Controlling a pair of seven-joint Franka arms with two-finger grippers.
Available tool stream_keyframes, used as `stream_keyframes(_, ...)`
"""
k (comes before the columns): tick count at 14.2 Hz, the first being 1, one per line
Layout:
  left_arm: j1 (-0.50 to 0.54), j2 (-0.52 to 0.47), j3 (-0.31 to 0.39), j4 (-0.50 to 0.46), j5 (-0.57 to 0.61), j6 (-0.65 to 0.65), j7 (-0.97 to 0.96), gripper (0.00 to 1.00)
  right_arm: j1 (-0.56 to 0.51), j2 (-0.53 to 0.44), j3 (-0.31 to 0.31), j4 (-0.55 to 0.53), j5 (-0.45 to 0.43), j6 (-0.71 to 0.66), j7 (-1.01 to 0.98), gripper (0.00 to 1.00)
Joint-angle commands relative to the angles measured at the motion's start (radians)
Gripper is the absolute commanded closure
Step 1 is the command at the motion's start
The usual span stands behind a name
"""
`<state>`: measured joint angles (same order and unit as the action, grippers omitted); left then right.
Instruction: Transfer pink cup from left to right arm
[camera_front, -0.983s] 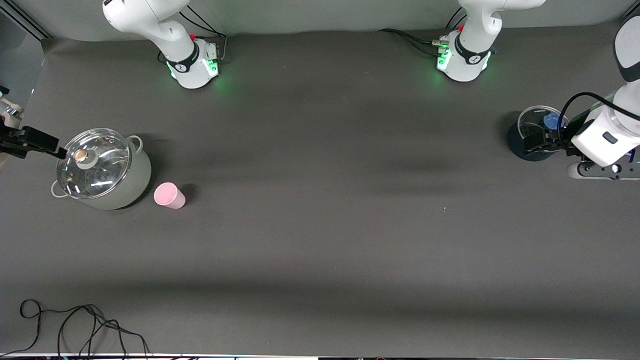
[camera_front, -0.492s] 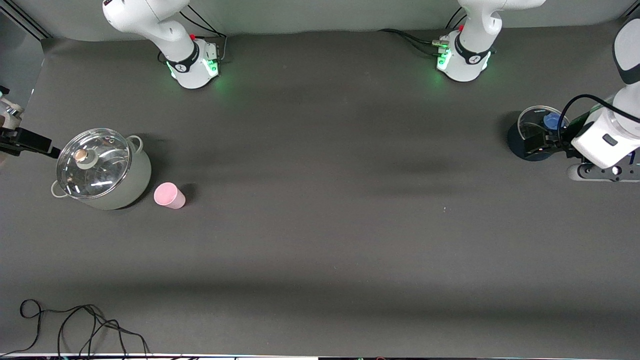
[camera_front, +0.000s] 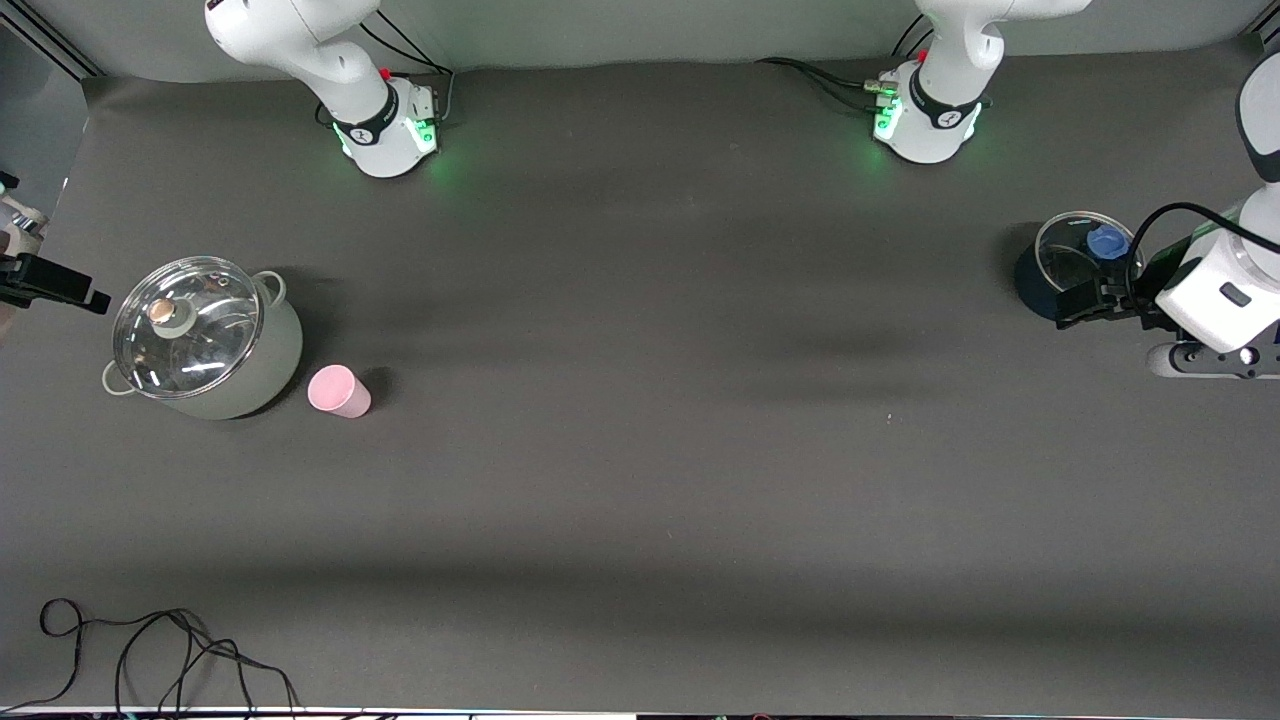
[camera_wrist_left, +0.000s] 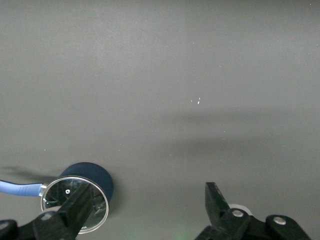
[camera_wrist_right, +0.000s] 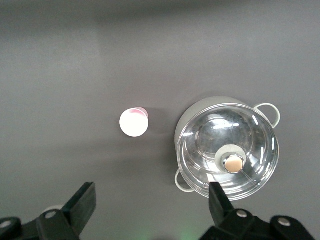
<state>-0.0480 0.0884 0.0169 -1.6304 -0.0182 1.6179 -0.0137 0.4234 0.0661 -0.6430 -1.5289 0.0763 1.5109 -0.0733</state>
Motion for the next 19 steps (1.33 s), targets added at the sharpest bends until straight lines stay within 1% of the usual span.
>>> stream_keyframes(1, 0.005, 0.017, -0.006, 0.035, -0.002, -0.007, 0.0, 0.0, -0.24, -0.057, 0.246, -0.034, -0.02, -0.005, -0.008, 0.0)
stream_keyframes(3, 0.005, 0.021, -0.006, 0.037, -0.002, -0.006, 0.0, 0.0, -0.38, -0.126, 0.41, -0.114, -0.059, 0.037, -0.006, 0.0)
stream_keyframes(4, 0.005, 0.022, -0.006, 0.041, 0.0, -0.007, 0.0, 0.0, -0.432, -0.144, 0.477, -0.141, -0.075, 0.051, -0.006, 0.0)
stream_keyframes(6, 0.007, 0.028, -0.006, 0.044, 0.0, -0.007, 0.0, 0.0, -0.474, -0.153, 0.561, -0.149, -0.101, 0.054, -0.006, 0.0)
stream_keyframes(8, 0.005, 0.028, -0.006, 0.049, 0.0, -0.007, 0.0, 0.0, -0.558, -0.166, 0.688, -0.158, -0.113, 0.067, -0.006, 0.0)
stream_keyframes(9, 0.005, 0.028, -0.006, 0.049, -0.002, -0.007, 0.0, 0.0, -0.572, -0.169, 0.721, -0.174, -0.113, 0.086, -0.006, 0.0)
stream_keyframes(10, 0.005, 0.028, -0.006, 0.05, -0.005, -0.007, 0.0, 0.0, -0.571, -0.173, 0.732, -0.192, -0.113, 0.11, -0.005, 0.0)
stream_keyframes(12, 0.005, 0.028, -0.006, 0.05, -0.005, -0.007, 0.0, 0.0, -0.56, -0.189, 0.729, -0.233, -0.11, 0.164, -0.003, 0.0)
stream_keyframes(13, 0.005, 0.028, -0.006, 0.052, -0.005, -0.007, 0.0, 0.0, -0.531, -0.189, 0.712, -0.247, -0.107, 0.189, -0.003, 0.0)
stream_keyframes(14, 0.007, 0.028, -0.006, 0.052, -0.005, -0.007, 0.0, 0.0, -0.496, -0.181, 0.676, -0.243, -0.107, 0.195, -0.003, 0.0)
stream_keyframes(15, 0.005, 0.028, -0.006, 0.052, -0.005, -0.007, 0.0, 0.0, -0.459, -0.169, 0.642, -0.231, -0.109, 0.215, -0.003, 0.0)
stream_keyframes(16, 0.005, 0.028, -0.006, 0.053, -0.005, -0.007, 0.0, 0.0, -0.453, -0.148, 0.631, -0.209, -0.107, 0.229, -0.005, 0.0)
stream_keyframes(19, 0.005, 0.028, -0.006, 0.057, -0.006, -0.007, 0.0, 0.0, -0.454, -0.094, 0.631, -0.127, -0.105, 0.227, -0.003, 0.0)
